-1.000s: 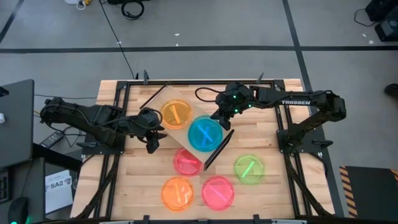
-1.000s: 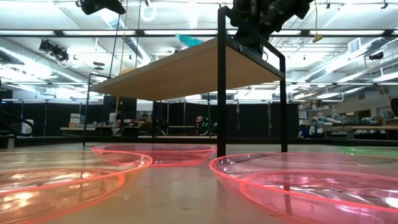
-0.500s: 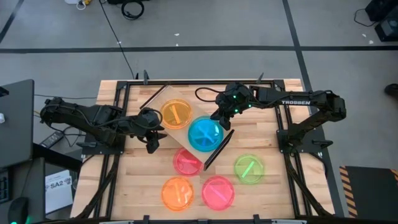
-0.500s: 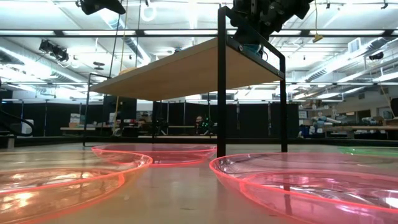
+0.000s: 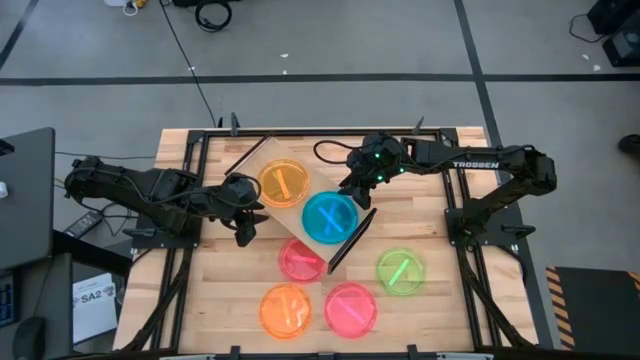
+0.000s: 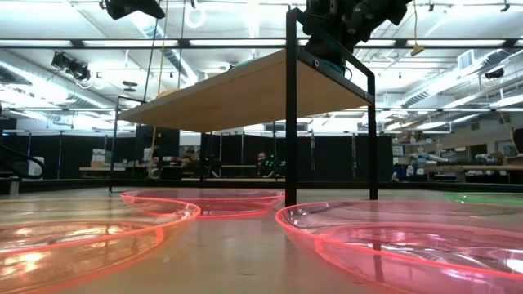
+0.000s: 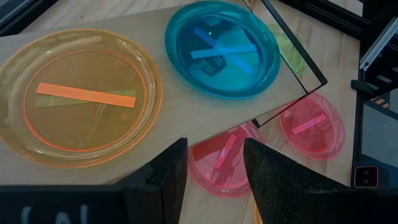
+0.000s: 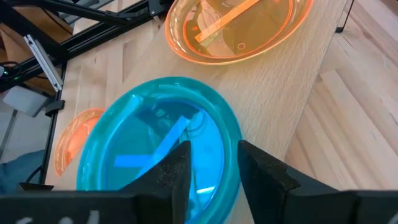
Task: Place and stack plates onto a shelf
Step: Stack the top pink plate on top of the orange plate on the shelf
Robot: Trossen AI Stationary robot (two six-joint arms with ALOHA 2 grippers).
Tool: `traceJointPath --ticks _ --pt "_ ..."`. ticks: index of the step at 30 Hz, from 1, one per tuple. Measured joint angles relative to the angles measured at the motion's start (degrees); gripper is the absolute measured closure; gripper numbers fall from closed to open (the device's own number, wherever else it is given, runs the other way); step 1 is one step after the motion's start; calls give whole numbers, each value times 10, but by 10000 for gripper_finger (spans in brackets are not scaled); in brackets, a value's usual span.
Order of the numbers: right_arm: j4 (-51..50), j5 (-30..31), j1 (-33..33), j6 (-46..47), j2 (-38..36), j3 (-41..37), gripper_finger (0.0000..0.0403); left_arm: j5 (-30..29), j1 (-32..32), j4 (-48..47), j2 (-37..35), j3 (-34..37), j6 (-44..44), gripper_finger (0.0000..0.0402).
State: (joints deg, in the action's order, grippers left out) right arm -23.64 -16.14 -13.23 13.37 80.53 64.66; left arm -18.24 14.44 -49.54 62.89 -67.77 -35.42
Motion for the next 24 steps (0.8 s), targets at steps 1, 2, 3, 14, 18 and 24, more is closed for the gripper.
traceJointPath --ticks 1,2,3,14,18,24 --pt "0 0 0 0 0 0 261 0 0 0 0 0 0 237" --pt "0 0 0 0 0 0 258 0 0 0 0 0 0 237" --pt "0 0 0 0 0 0 255 0 0 0 0 0 0 237" --pt "0 0 0 0 0 0 253 0 0 0 0 0 0 237" --pt "-1 0 0 0 0 0 253 0 0 0 0 0 0 237" --pt "-41 0 1 0 -25 0 253 6 12 0 2 0 -29 237"
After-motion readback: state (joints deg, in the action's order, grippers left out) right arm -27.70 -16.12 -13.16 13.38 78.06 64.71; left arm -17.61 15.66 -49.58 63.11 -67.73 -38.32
